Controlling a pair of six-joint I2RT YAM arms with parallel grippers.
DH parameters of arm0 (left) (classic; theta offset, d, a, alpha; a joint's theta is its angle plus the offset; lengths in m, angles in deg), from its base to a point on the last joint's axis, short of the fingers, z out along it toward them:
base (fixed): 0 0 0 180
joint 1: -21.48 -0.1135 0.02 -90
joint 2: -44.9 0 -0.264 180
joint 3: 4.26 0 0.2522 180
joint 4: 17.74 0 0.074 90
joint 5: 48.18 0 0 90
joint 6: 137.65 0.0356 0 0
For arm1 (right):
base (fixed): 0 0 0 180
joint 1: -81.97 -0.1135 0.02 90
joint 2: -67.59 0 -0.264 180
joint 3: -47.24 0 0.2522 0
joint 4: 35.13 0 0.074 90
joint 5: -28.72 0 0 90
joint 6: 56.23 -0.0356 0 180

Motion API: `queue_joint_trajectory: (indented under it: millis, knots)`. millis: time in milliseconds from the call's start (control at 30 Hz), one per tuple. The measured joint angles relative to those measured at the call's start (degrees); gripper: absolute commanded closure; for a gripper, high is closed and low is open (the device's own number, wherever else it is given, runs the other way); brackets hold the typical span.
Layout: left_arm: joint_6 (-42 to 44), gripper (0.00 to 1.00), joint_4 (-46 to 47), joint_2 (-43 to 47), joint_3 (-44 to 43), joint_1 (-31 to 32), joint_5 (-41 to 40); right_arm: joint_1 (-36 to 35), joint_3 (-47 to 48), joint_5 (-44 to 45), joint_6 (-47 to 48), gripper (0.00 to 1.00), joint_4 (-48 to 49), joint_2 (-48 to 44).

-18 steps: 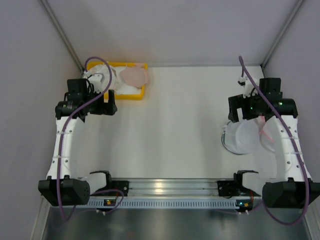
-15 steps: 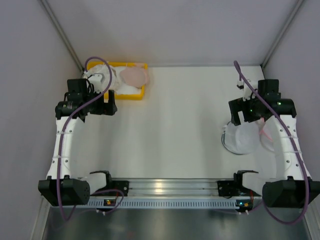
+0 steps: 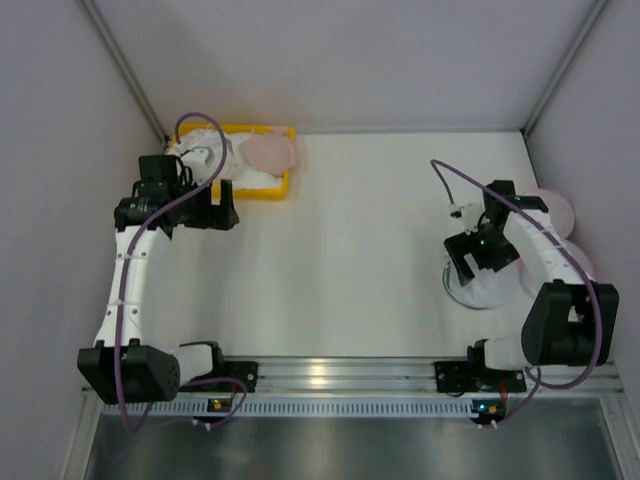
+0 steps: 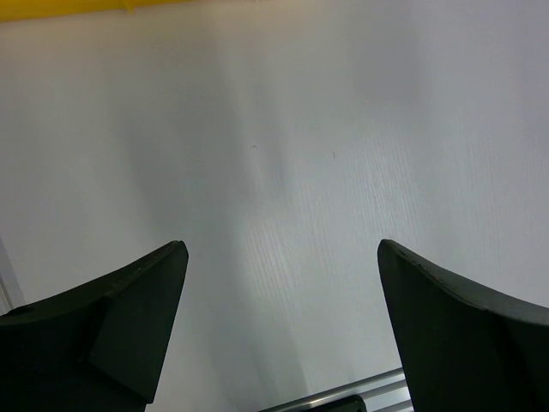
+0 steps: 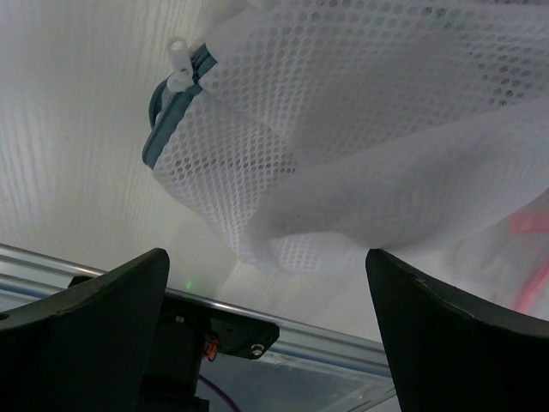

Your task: Place the bra in the laundry bag and zip it closed

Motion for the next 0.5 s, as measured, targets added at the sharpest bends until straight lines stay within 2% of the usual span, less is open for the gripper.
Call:
queue_joint_trajectory:
  millis: [200,300,333,400,433,500]
  knots:
    - [0.0,0.01,0.0,-1.3,0.0,0.0,0.3,-2.1,-1.6,-0.9,-0.6,0.12,5.6,8.4]
    - [0.0,0.01,0.0,-2.3,0.0,0.0,0.5,-5.4,-1.6,-2.0,-1.6,0.25,7.9,12.2]
    - [0.0,0.02,0.0,-2.6,0.0,0.0,0.5,-6.5,-1.6,-2.4,-2.0,0.33,8.5,13.0]
    - [0.0,0.01,0.0,-3.1,0.0,0.0,0.6,-9.2,-1.3,-3.5,-3.1,0.4,9.7,14.6]
    - [0.0,0.01,0.0,-3.2,0.0,0.0,0.7,-10.4,-0.8,-4.2,-3.8,0.47,9.9,15.4]
    - [0.0,0.02,0.0,-3.4,0.0,0.0,0.7,-13.0,1.2,-6.7,-5.2,0.53,10.4,17.0]
